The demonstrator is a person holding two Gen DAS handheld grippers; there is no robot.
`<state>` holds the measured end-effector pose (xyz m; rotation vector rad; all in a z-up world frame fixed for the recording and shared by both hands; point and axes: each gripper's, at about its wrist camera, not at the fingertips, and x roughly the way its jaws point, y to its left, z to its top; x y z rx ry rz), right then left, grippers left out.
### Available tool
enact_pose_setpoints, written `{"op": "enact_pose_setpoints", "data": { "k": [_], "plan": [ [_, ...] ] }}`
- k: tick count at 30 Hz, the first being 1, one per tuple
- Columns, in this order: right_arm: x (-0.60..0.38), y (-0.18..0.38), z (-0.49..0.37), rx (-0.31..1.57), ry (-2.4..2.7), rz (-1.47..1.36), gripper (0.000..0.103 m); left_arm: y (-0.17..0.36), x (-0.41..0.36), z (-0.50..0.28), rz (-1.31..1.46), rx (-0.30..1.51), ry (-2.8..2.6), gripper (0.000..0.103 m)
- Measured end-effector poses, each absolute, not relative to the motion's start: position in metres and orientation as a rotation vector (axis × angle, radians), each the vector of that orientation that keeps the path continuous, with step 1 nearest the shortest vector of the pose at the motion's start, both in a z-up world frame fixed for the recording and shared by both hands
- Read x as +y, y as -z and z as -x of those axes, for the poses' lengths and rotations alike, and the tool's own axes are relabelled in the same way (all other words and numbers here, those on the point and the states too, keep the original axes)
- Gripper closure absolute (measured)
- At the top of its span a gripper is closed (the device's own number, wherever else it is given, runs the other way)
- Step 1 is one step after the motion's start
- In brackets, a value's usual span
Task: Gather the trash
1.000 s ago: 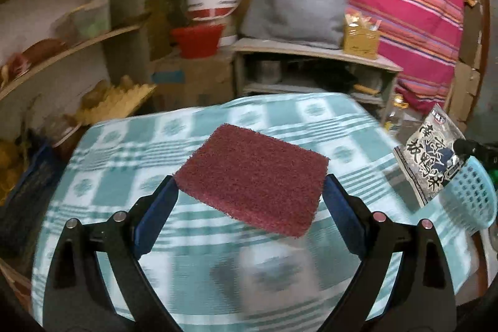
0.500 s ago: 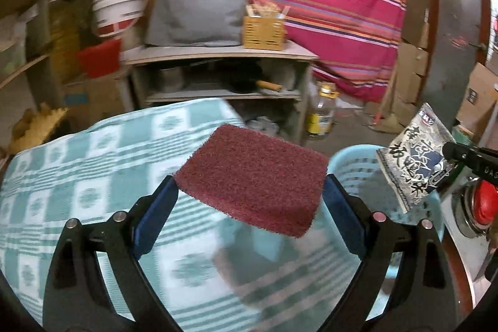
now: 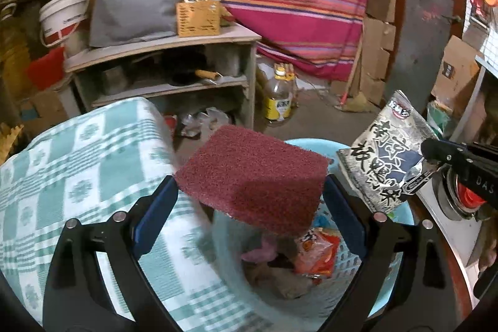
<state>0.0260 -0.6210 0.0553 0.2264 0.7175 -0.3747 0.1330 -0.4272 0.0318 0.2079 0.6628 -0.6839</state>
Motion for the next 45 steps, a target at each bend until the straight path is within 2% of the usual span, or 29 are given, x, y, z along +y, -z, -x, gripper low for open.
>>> {"op": "enact_pose_setpoints", "data": {
  "k": [5,10,15,16,18,22,24,26,33,45],
  "plan": [
    [-0.621,-0.047,-0.032,0.737,0.364,-0.229,0.099,-0.025,-0.431,-0.133,-0.218,0.683,0.703,0.006],
    [-0.617,-0.038,-0.04,0.76,0.358,-0.22,0.099,-0.029,-0.416,-0.132,-0.224,0.66,0.67,0.006],
    [-0.607,-0.032,-0.044,0.766,0.373,-0.223,0.093,-0.047,-0.374,-0.127,-0.221,0.589,0.59,0.006],
    [-0.606,-0.031,-0.045,0.767,0.38,-0.22,0.088,-0.053,-0.36,-0.126,-0.212,0.577,0.571,0.006],
    [-0.599,-0.029,-0.048,0.768,0.384,-0.218,0.034,-0.06,-0.34,-0.123,-0.197,0.567,0.55,0.006],
    [-0.586,-0.024,-0.051,0.787,0.392,-0.201,0.028,-0.076,-0.291,-0.112,-0.16,0.533,0.492,0.006],
    [-0.576,-0.023,-0.05,0.785,0.385,-0.194,0.017,-0.081,-0.271,-0.106,-0.145,0.519,0.472,0.006],
    [-0.56,-0.025,-0.045,0.763,0.379,-0.189,0.011,-0.086,-0.246,-0.097,-0.129,0.494,0.435,0.006],
    [-0.49,-0.039,-0.031,0.685,0.329,-0.185,0.005,-0.09,-0.182,-0.07,-0.104,0.449,0.366,0.005],
    [-0.343,-0.059,-0.006,0.529,0.196,-0.121,0.005,-0.058,-0.087,-0.037,-0.158,0.424,0.225,0.005]
  ]
}}
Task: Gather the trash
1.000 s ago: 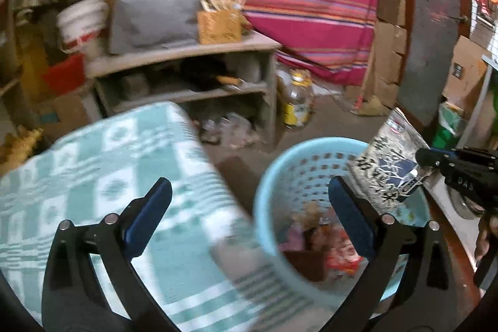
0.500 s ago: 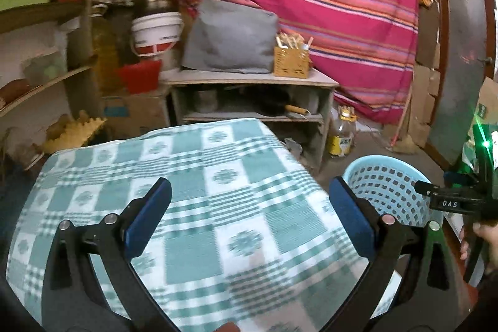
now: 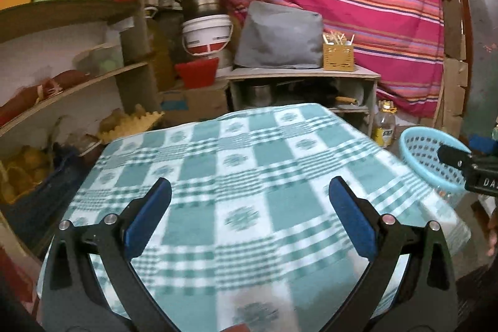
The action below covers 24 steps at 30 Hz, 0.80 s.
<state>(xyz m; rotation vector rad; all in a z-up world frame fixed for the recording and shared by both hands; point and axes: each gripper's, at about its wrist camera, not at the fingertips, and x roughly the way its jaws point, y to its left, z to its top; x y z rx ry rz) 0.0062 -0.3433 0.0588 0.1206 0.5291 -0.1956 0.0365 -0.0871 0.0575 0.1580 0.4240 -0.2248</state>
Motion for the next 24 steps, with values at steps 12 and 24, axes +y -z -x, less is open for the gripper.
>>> {"op": "enact_pose_setpoints", "data": {
  "k": [12,24],
  "plan": [
    [-0.266,-0.024,-0.001,0.468,0.071,-0.048,0.005,-0.024,-0.024,-0.017,-0.052,0.419,0.165,0.005],
    [-0.25,-0.01,0.002,0.448,0.059,-0.028,0.005,-0.009,-0.021,-0.009,-0.039,0.387,0.094,0.005]
  ]
}}
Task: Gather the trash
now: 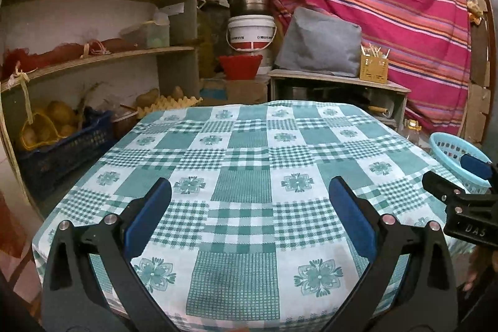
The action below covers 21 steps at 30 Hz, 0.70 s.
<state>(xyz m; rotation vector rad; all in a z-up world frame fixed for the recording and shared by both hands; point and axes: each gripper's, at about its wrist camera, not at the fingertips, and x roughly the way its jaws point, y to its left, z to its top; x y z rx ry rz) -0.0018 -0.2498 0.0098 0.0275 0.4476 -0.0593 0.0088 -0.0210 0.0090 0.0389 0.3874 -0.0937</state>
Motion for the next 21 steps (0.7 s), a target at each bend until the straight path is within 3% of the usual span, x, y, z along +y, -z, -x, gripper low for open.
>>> {"op": "enact_pose_setpoints", "data": {
  "k": [21],
  "plan": [
    [-0.2458,-0.0123,0.0071,0.423,0.072,0.001,0.005,-0.0069,-0.0242,-0.0098,-0.065,0.387,0.075,0.005]
  ]
}}
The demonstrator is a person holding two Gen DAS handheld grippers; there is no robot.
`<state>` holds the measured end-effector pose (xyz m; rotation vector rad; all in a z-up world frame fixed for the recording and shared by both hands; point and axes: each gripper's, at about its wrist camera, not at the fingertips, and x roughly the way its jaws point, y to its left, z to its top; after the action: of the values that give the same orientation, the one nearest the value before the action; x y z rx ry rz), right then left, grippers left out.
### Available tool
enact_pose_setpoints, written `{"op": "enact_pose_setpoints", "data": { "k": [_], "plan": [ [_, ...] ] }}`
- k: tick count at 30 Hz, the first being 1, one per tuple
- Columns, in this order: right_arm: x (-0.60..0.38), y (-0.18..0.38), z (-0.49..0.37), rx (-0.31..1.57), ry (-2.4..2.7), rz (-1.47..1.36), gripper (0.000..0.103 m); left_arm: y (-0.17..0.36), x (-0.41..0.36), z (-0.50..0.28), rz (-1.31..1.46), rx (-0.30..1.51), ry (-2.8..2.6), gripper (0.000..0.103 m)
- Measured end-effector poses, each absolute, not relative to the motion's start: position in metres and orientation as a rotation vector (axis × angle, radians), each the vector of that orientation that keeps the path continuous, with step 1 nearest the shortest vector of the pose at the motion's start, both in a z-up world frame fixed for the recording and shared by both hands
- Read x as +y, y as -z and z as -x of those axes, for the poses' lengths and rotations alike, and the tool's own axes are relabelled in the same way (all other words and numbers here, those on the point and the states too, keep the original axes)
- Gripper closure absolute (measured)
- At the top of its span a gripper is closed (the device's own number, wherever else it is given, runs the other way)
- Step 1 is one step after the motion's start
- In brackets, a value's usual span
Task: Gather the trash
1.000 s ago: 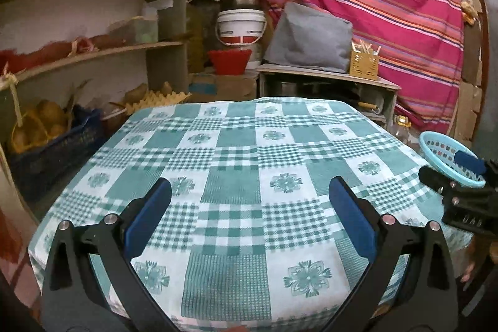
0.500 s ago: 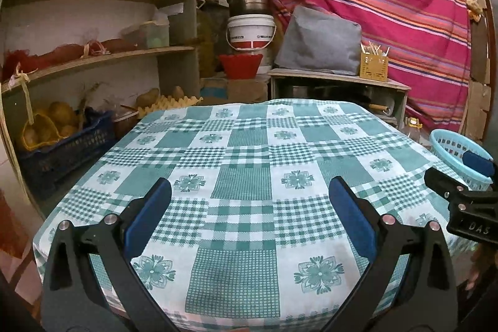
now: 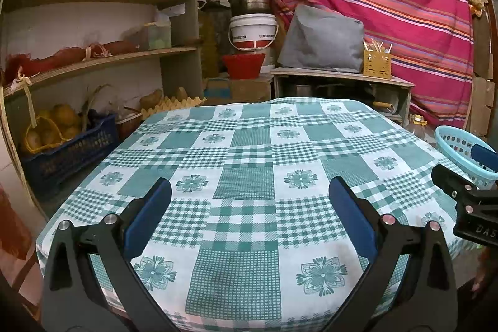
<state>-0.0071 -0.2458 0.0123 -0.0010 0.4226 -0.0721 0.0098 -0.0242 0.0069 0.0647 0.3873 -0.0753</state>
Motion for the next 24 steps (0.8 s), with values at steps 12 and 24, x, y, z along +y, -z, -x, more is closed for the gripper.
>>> {"op": "enact_pose_setpoints", "data": {
  "k": [12,24],
  "plan": [
    [-0.2453,-0.011,0.0075,0.429,0.071,0.001,0.005,-0.0078,-0.0197,-0.0116,-0.05,0.392,0.084,0.005],
    [-0.2452,-0.0111,0.0078,0.43,0.071,0.002,0.005,-0.007,-0.0181,-0.0127,-0.05,0.39,0.072,0.005]
  ]
}}
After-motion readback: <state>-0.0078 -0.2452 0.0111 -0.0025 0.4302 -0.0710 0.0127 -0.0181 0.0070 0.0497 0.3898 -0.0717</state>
